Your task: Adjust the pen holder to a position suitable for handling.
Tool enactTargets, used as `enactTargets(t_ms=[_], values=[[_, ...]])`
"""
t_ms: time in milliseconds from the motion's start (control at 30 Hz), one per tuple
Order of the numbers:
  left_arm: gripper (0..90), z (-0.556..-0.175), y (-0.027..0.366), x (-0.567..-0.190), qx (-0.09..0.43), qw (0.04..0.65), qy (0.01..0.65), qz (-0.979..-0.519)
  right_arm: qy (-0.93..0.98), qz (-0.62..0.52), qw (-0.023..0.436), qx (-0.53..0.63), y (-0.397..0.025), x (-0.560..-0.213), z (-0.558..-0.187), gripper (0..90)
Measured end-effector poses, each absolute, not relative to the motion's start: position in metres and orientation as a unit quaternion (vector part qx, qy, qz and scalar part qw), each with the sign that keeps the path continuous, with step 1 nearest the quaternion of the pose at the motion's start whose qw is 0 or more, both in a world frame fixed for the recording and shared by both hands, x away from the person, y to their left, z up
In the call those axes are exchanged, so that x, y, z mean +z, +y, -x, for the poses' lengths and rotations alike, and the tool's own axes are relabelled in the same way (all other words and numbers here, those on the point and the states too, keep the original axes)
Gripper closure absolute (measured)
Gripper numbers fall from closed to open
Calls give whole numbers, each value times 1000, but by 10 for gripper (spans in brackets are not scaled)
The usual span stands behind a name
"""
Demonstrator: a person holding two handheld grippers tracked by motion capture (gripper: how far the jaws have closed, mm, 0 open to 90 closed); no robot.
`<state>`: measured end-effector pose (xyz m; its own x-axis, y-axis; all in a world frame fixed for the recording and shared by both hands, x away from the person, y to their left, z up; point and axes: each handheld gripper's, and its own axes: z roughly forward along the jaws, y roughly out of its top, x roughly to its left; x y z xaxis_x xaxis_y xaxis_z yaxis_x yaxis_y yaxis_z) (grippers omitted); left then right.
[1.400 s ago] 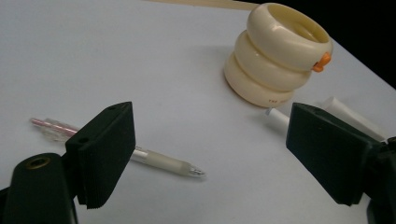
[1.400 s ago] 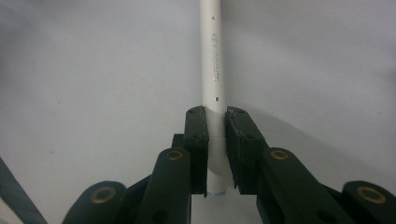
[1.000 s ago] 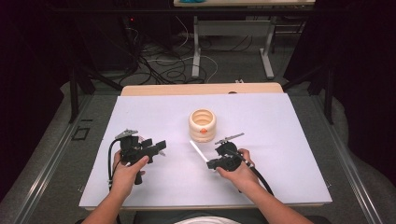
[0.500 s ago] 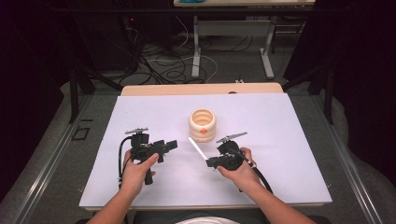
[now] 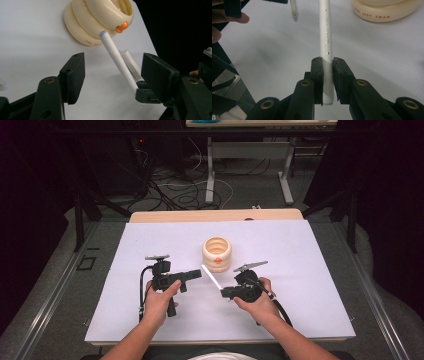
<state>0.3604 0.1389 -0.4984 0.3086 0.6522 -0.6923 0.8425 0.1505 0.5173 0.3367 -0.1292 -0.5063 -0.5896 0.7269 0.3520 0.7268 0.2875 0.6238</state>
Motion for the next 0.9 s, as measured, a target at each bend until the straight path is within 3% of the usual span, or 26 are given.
enactTargets(t_ms=[900], values=[[540, -374, 105, -516, -173, 465, 600, -627, 800, -435, 4, 413, -122, -506, -332, 792]])
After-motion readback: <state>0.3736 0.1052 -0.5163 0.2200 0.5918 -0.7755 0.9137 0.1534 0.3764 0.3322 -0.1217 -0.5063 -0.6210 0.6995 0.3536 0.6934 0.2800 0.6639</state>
